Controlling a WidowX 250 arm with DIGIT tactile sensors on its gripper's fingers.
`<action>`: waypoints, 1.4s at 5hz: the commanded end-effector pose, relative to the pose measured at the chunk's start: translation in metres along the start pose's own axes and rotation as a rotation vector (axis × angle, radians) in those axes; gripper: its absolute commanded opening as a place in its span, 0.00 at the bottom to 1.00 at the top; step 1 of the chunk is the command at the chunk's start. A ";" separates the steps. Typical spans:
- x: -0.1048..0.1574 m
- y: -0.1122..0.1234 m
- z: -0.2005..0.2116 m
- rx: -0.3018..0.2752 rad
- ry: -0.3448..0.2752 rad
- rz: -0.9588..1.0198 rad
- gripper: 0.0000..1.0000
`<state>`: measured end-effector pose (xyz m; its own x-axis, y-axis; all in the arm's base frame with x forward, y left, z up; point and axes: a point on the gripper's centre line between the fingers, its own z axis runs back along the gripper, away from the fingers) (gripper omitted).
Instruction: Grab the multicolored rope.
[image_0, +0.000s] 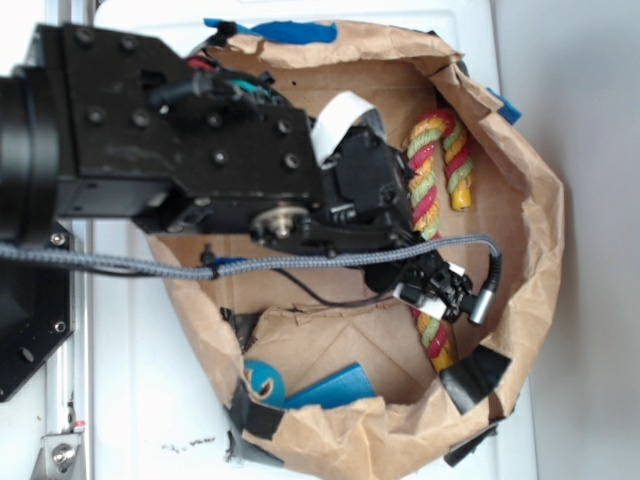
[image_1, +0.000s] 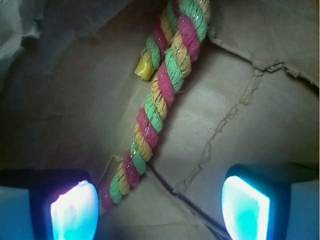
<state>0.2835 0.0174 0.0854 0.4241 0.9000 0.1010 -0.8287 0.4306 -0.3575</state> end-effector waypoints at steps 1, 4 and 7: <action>0.039 -0.012 -0.024 0.031 -0.068 0.110 1.00; 0.045 -0.020 -0.057 0.093 -0.100 0.110 1.00; 0.036 -0.013 -0.071 0.144 -0.122 0.098 0.00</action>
<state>0.3347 0.0427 0.0218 0.3179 0.9310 0.1796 -0.9160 0.3504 -0.1952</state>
